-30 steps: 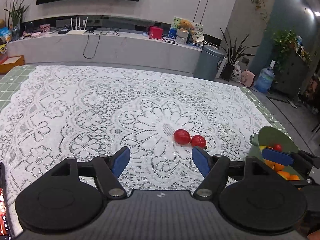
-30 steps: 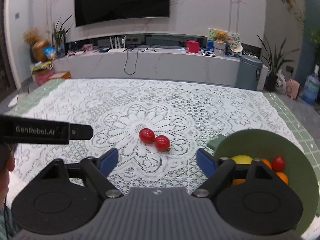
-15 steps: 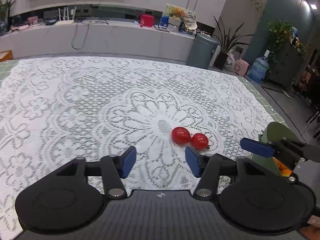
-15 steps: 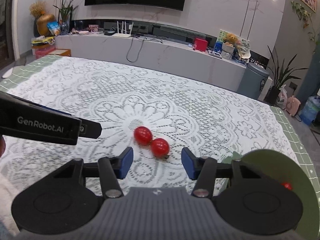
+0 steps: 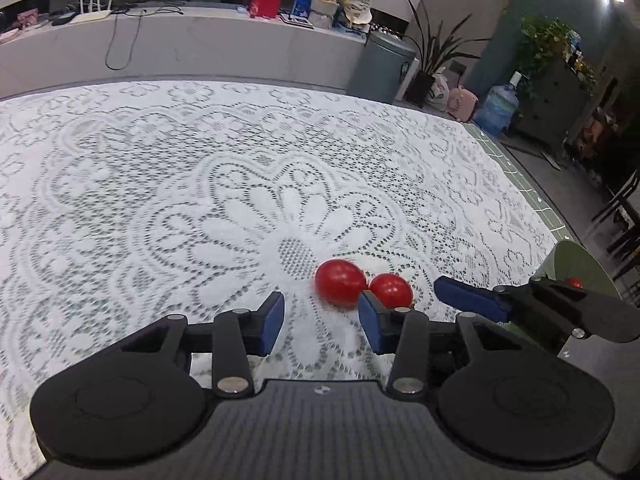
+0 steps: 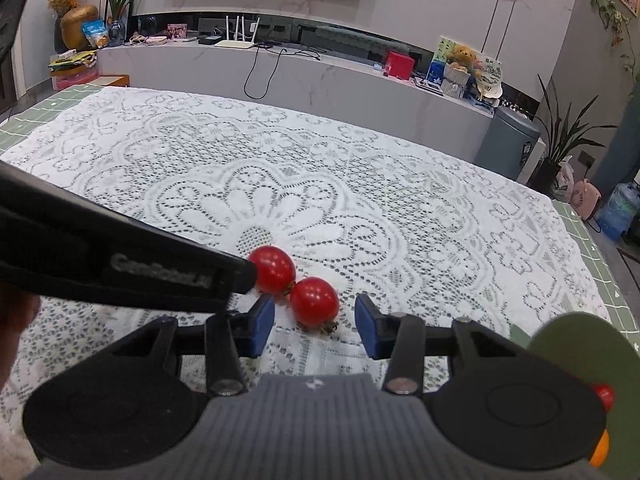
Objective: Organize fruits
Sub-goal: 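Grasp a cherry tomato with the left gripper while the right gripper grasps the other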
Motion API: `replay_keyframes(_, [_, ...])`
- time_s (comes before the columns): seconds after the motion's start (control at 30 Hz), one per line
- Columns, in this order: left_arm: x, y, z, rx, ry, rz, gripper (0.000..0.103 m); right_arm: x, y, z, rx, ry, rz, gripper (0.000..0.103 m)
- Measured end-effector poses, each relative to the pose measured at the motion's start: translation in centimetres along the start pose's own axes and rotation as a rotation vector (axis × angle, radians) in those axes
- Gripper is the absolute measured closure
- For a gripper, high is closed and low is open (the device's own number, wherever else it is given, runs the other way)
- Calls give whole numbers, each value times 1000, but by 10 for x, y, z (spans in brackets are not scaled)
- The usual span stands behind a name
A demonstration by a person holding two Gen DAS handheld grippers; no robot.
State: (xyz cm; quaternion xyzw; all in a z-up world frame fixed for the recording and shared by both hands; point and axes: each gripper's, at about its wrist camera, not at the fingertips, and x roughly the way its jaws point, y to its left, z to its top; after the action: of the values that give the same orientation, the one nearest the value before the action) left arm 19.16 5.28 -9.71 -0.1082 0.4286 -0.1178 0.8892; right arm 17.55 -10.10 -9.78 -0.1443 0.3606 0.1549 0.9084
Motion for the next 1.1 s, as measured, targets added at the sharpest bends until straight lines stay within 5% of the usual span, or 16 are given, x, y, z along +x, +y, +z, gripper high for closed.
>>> replay_keyframes(0.5, [24,-3,13,5,27,-50,60,23,-6,0,23,24,14,76])
replay_keyframes(1.1, [32,-1,13,-75,3,-97,71,26,-9,0,30,21,13,77])
